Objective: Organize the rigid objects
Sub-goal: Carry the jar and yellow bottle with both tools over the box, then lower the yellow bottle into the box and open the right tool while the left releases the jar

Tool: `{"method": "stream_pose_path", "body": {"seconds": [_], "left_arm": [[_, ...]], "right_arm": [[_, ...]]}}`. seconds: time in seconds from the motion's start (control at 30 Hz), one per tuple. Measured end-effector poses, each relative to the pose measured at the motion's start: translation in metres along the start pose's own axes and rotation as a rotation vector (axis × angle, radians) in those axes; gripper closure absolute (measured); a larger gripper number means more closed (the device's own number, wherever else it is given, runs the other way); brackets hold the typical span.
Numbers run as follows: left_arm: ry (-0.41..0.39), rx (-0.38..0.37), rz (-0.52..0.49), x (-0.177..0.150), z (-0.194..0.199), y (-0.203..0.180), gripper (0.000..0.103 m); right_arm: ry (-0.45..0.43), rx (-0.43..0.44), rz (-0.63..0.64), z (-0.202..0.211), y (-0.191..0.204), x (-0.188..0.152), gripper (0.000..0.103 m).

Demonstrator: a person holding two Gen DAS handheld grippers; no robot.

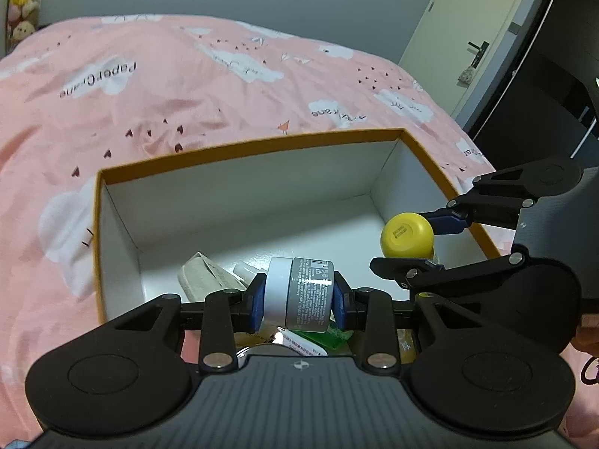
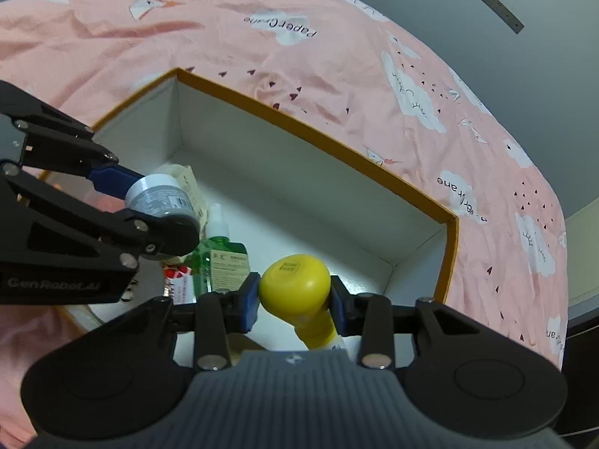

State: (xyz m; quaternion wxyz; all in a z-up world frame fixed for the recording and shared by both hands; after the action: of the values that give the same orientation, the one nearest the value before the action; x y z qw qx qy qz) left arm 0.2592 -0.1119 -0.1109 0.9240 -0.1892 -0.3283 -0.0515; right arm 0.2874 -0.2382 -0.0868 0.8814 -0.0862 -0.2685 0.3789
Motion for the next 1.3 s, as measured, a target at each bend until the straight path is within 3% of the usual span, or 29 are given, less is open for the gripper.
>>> {"method": "stream_pose_path", "body": {"seconds": [0.27,0.7,0.8,0.87,1.3], "left_arm": [[0.013,-0.007,0.002,0.005,-0.012,-0.003,0.064],[0.032,0.011,0.0,0.003,-0.024,-0.008,0.064],[0.029,0.012,0.001,0.003,-0.025,-0.009,0.064],[0.025,0.01,0.002,0.003,-0.026,-0.01,0.064],[0.037,0.002,0.001,-0.003,-0.04,-0.016,0.064]], "right_arm": [[0.075,-0.091,0.074,-0.034,-0.008,-0.008,0.065],[0.132,-0.09,0.084,-0.051,-0.006,-0.021,0.064],[0.119,-0.086,0.082,-0.048,-0.008,-0.02,0.055],[0.097,-0.087,0.085,-0.044,-0.009,-0.016,0.042],[0.066,-0.063,0.115,-0.022,0.004,-0.018,0.036]]}}
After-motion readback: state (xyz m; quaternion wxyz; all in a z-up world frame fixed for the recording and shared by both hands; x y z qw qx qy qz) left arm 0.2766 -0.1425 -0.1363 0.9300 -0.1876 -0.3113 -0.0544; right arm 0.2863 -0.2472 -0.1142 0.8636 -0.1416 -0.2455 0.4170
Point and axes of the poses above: each gripper's, at about its wrist camera, not at the fingertips, and z roughly against the way its jaws point, y to its left, x to its top, the point moved 7 cm from there along -z, roughly the way its jaws point, and after that the axes turned 2 degrees about y, right-handed, at the moved point
